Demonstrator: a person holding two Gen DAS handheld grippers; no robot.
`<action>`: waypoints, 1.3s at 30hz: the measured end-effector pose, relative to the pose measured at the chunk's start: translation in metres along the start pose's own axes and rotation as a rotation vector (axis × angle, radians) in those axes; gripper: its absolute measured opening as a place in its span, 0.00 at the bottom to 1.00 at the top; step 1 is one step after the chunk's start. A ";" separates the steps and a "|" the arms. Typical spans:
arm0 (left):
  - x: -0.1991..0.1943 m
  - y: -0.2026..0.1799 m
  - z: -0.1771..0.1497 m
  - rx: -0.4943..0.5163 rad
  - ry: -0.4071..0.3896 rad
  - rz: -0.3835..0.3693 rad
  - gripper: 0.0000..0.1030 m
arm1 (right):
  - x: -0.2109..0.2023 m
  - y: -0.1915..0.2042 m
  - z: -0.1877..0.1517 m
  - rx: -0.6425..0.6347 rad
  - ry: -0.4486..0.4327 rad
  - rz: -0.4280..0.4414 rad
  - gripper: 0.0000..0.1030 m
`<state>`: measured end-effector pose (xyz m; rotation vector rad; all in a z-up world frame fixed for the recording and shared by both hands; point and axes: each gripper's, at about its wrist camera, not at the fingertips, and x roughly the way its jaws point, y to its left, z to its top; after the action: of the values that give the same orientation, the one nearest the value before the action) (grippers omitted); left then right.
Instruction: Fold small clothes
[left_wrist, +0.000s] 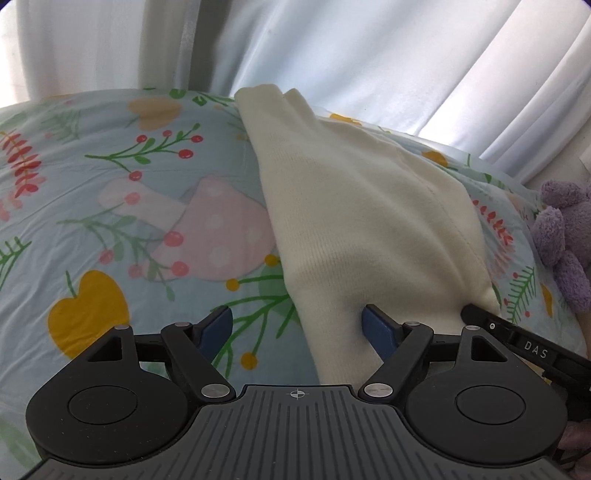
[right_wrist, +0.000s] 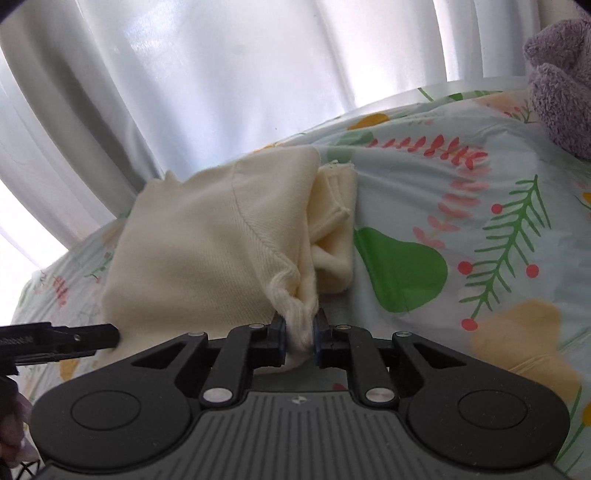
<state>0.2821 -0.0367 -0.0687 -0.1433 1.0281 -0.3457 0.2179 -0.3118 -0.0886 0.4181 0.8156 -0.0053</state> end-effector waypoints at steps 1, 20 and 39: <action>0.001 0.000 0.000 0.003 0.002 0.004 0.80 | 0.000 0.000 0.002 -0.002 0.009 -0.001 0.14; 0.000 0.027 0.049 -0.048 -0.093 0.042 0.79 | -0.001 0.052 0.075 -0.220 -0.123 -0.024 0.34; 0.039 0.064 0.051 -0.176 -0.023 -0.264 0.80 | 0.027 -0.048 0.102 0.082 0.049 0.092 0.34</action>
<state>0.3576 0.0073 -0.0922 -0.4430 1.0177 -0.4914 0.3007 -0.3887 -0.0623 0.5341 0.8462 0.0575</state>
